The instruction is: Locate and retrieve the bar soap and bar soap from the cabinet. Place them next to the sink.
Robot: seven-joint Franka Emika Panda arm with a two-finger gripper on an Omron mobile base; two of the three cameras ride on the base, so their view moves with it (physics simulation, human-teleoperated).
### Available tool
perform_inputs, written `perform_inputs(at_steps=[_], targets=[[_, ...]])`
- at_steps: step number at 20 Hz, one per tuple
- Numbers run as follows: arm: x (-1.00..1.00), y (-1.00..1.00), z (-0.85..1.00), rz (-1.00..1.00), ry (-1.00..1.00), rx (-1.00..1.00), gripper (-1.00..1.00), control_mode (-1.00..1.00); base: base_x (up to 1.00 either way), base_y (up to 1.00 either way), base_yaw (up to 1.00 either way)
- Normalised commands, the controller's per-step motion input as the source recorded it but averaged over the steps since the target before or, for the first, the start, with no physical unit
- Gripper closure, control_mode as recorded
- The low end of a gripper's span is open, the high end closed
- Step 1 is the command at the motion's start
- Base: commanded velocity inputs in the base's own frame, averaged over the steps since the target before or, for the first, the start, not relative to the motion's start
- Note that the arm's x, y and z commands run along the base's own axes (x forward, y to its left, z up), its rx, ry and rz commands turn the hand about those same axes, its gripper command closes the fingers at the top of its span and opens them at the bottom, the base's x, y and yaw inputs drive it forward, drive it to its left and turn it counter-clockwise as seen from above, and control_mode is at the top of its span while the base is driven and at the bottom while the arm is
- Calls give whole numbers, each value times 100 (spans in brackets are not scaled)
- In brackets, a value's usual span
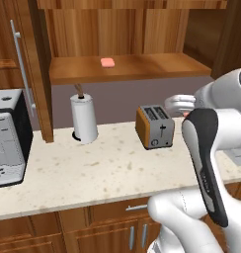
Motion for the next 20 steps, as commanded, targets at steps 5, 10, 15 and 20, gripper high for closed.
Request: perform_inputs(at_steps=[5, 10, 15, 20], targets=[[-45, 25, -28, 33, 2, 0, 100, -100, 0, 0, 0], [-17, 22, -21, 17, 6, -4, 100, -100, 0, 0, 0], [-7, 1, -13, 0, 0, -4, 100, -100, 0, 0, 0], [-1, 0, 0, 0, 0, 0, 100, -100, 0, 0, 0]])
